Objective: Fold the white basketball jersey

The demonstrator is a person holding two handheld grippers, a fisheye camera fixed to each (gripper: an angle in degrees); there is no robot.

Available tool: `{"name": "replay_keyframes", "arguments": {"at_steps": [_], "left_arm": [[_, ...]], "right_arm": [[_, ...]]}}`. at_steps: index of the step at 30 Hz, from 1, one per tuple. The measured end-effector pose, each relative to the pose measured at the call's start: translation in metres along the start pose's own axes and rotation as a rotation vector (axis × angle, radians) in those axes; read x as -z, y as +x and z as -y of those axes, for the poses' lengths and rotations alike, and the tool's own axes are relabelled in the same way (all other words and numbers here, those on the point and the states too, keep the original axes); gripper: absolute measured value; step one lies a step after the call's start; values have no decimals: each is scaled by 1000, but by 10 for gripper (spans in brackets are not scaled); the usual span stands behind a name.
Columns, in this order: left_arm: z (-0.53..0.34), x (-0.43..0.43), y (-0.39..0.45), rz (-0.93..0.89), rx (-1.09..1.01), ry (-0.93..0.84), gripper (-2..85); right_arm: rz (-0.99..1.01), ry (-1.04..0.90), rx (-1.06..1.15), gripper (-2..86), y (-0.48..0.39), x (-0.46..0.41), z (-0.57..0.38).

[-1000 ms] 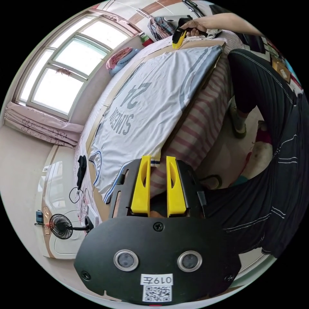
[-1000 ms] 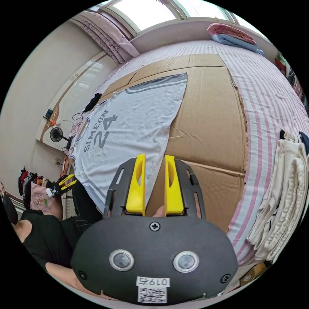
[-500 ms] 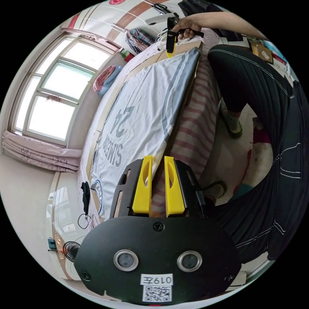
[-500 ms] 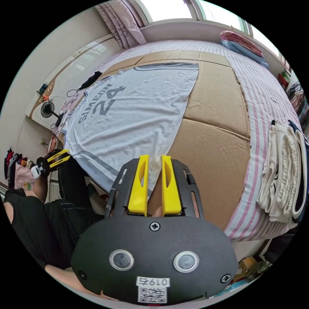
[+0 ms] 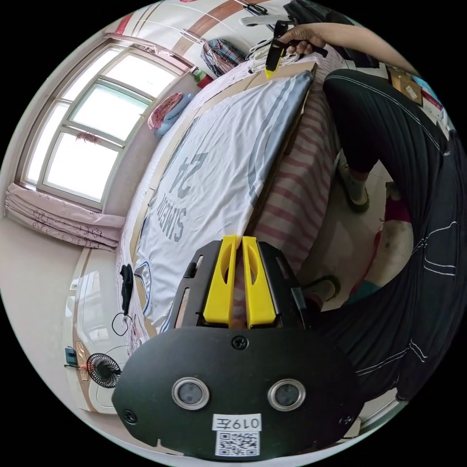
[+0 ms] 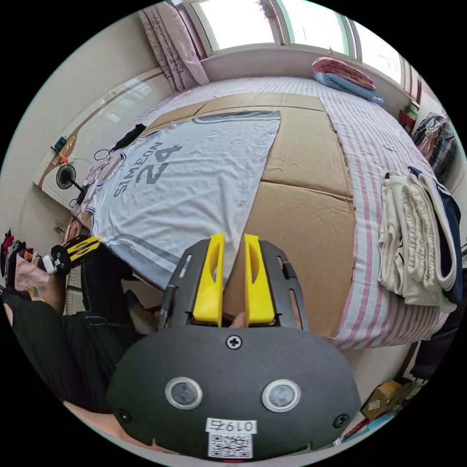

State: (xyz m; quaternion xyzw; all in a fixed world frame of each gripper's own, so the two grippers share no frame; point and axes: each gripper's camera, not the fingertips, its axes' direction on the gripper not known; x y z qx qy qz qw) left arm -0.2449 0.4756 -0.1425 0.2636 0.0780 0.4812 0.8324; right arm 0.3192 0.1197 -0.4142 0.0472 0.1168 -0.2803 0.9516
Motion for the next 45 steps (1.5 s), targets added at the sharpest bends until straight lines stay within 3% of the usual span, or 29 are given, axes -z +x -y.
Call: {"name": "replay_keyframes", "arguments": {"at_steps": [7,13,19,45], "left_arm": [[33,44,7,-47,46,185,14],[86,20,29,-67,-52,210,35],[102,5,30,-127,-37,179,66],[127,-6,53,-240,68,156,11]], "right_arm": [[-141,170,397,73,-153,1,-102],[-307,98,645,82,-228,-45,-158],[-397,4,762,85,-250,-77,-186],[-404,-84,794,-9,-244,-164,-225]]}}
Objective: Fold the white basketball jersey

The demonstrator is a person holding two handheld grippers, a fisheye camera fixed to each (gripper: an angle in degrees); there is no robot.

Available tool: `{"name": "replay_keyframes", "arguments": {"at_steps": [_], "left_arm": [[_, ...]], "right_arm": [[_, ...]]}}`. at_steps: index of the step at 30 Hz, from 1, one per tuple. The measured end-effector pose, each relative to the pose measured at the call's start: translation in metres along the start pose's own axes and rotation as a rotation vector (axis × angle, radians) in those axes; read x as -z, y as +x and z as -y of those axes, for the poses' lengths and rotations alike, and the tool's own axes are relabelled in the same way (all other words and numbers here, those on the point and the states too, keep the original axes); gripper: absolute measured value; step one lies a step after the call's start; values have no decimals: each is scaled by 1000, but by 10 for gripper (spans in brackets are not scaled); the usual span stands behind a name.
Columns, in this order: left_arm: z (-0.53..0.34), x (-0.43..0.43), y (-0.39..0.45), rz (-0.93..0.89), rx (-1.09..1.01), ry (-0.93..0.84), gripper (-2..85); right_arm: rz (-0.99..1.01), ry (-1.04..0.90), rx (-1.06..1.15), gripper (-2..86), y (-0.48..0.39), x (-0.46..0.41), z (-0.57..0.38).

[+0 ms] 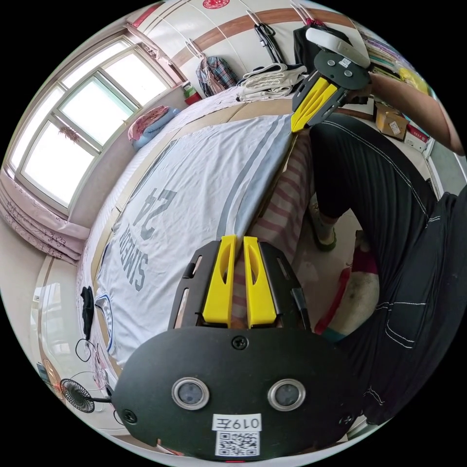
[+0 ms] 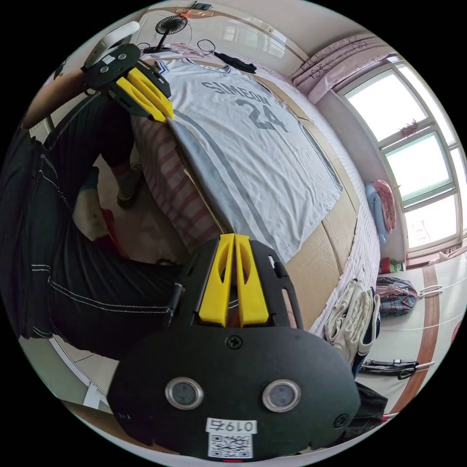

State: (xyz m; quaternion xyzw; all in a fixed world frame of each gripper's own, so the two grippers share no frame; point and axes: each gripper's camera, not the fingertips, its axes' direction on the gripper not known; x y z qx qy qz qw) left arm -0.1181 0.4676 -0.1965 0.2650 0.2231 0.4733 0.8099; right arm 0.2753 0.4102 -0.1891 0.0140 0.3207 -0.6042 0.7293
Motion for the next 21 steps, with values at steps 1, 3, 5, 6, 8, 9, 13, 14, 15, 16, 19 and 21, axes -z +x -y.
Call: {"name": "replay_keyframes", "arguments": {"at_steps": [1,3,5,6,8,9,13,14,15,16,19,21], "left_arm": [[1,0,2,-2,4,2,12],[2,-1,5,-5,6,2,12],[5,-1,9,-5,5,-1,13],[5,-1,11,-2,2,-1,13],[8,-1,16,3,4,-5,12],[9,-1,17,4,3,-7,12],[14,15,31,-10,-7,18,15],[19,25,33,-46,12,63,18],[23,29,35,-67,15,87,19],[36,37,42,-86,-1,135,23],[83,36,67,-89,-63,206,37],[109,26,81,-106,-107,235,50]], "right_arm": [[3,1,-1,-9,-1,-4,-1],[2,-4,2,-9,-3,-9,-3],[-3,-6,6,-8,-5,-13,-4],[-9,-5,10,-7,-7,-15,-5],[-26,5,14,-4,-10,-18,-7],[-40,16,21,3,-12,-19,-11],[-55,66,-49,60,-3,-13,-33],[-61,71,-62,62,-1,-13,-37],[-67,76,-77,65,3,-14,-45],[-70,69,-81,64,6,-19,-51],[-86,24,-36,64,7,-35,-57],[-107,13,-2,64,5,-44,-60]]}}
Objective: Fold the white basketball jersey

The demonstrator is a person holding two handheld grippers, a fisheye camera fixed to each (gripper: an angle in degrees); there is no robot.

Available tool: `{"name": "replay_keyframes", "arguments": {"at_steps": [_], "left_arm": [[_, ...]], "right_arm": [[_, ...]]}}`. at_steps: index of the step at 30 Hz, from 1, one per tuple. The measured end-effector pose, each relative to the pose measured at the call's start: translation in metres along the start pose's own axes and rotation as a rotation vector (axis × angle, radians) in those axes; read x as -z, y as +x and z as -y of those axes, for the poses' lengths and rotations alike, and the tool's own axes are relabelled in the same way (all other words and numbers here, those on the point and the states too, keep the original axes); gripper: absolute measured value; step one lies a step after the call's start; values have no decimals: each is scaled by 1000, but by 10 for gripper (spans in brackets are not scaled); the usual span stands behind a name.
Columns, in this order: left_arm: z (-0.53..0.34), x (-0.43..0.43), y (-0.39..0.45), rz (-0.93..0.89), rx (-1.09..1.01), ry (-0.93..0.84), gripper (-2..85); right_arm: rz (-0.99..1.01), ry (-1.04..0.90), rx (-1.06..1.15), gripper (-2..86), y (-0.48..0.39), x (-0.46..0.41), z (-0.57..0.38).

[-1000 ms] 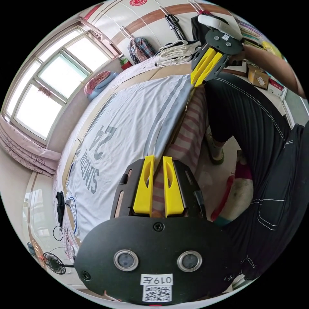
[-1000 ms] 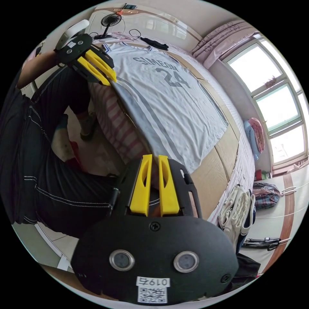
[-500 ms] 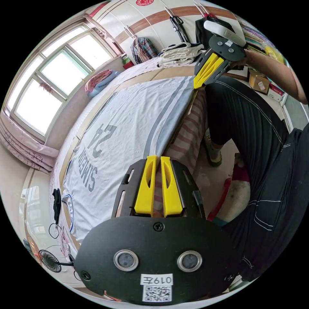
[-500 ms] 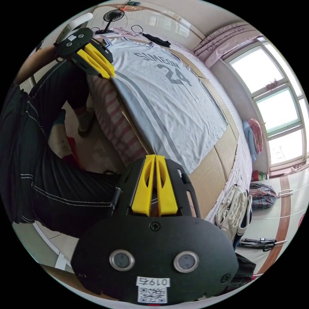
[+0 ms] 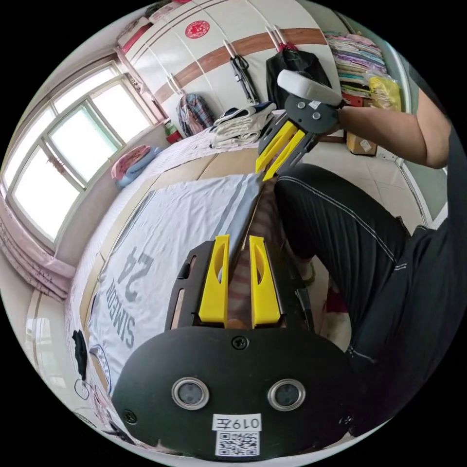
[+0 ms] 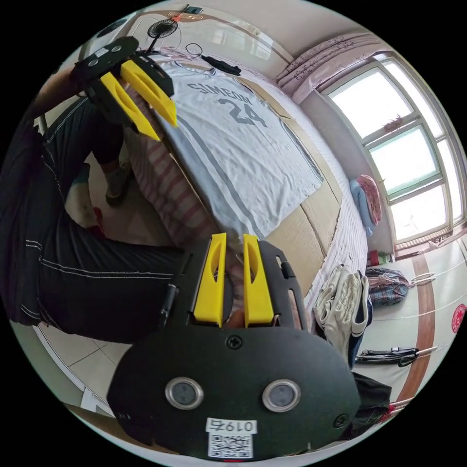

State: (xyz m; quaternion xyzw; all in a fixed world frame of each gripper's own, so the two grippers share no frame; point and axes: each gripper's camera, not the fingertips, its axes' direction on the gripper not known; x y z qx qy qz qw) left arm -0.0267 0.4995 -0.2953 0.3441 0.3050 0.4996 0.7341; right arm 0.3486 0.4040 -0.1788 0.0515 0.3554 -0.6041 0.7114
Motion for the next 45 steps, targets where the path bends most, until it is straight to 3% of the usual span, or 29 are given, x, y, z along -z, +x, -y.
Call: {"name": "replay_keyframes", "arguments": {"at_steps": [8,16,23,28,35,39,42,45], "left_arm": [[52,-74,21,-26,-79,-36,56],[34,-102,4,-67,5,-71,19],[1,-117,-11,-96,7,-83,13],[-32,-118,-32,-119,41,-52,9],[-134,-71,-99,-210,231,135,8],[-226,-20,-150,-140,405,221,9],[-333,26,-206,-24,629,246,10],[-460,71,-264,42,898,281,13]], "right_arm": [[-34,-35,163,75,-12,-33,-13],[-46,-25,213,-2,-11,-61,-27],[-47,-41,221,-2,-7,-84,-44],[-18,-44,144,36,2,-95,-62],[-56,-50,-77,82,22,-93,-105],[82,274,-419,66,45,-52,-119],[186,548,-469,27,25,-35,-88],[430,727,-519,-2,12,-47,-38]]}}
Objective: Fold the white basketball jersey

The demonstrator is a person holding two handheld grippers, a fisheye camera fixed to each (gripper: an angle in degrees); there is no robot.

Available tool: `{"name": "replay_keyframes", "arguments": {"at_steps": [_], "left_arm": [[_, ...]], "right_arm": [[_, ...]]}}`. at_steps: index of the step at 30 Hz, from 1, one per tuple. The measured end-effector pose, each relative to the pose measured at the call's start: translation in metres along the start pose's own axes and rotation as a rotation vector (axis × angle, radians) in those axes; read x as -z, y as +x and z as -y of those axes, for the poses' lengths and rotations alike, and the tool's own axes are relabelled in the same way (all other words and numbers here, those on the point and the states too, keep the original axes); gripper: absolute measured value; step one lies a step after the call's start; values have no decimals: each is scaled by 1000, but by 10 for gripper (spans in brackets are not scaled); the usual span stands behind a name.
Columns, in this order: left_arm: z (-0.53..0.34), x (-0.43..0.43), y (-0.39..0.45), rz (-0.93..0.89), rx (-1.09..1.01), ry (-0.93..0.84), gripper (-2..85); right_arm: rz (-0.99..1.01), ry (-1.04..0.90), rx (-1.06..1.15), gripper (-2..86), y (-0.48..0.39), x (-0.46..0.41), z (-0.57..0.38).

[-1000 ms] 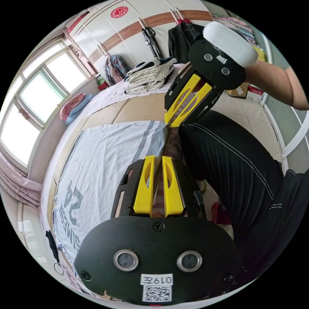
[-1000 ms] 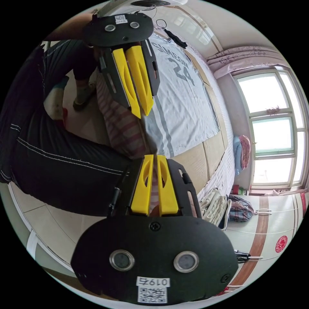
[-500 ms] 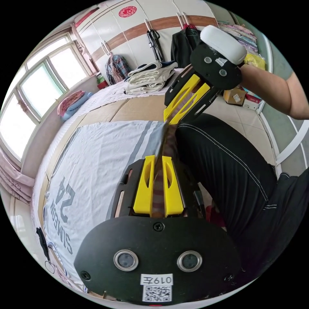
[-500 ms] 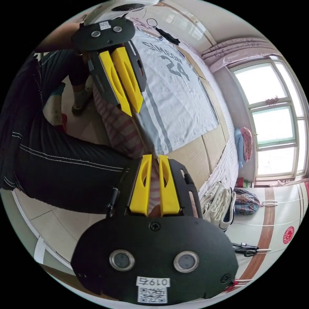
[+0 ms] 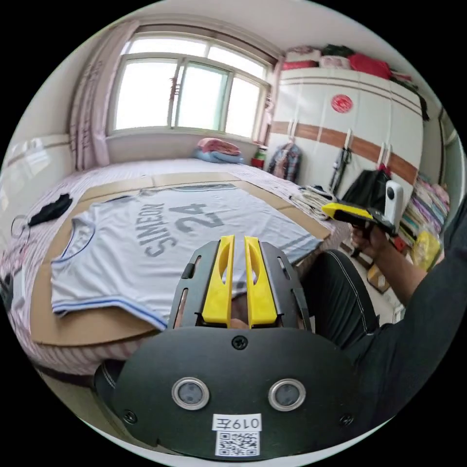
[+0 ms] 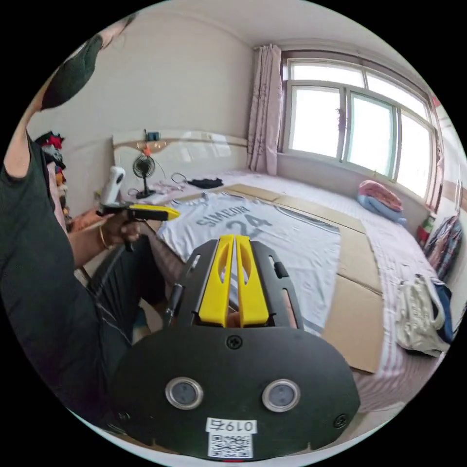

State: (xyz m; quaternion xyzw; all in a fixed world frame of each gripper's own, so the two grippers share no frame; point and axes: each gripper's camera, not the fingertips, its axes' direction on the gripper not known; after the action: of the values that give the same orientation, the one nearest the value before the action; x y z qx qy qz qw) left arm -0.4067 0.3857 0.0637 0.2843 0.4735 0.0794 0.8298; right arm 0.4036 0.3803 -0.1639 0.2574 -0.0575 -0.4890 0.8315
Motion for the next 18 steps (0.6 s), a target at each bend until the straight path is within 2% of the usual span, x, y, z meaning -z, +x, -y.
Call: {"name": "replay_keyframes", "arguments": {"at_steps": [2,5,7,11,15,18], "left_arm": [[-21,43,-92,106,160,24,19],[-47,81,-192,266,324,-5,33],[-56,97,-245,294,392,-8,49],[-51,103,-387,245,547,-74,106],[-34,76,-498,227,596,-149,112],[-26,41,-570,107,636,-237,111]], "right_arm": [[126,37,-26,-3,-12,-35,8],[119,-32,71,6,-59,-100,25],[109,-83,186,67,-107,-144,35],[52,-206,354,95,-180,-215,36],[7,-269,503,91,-252,-294,18],[-20,-306,536,93,-289,-343,8]]}}
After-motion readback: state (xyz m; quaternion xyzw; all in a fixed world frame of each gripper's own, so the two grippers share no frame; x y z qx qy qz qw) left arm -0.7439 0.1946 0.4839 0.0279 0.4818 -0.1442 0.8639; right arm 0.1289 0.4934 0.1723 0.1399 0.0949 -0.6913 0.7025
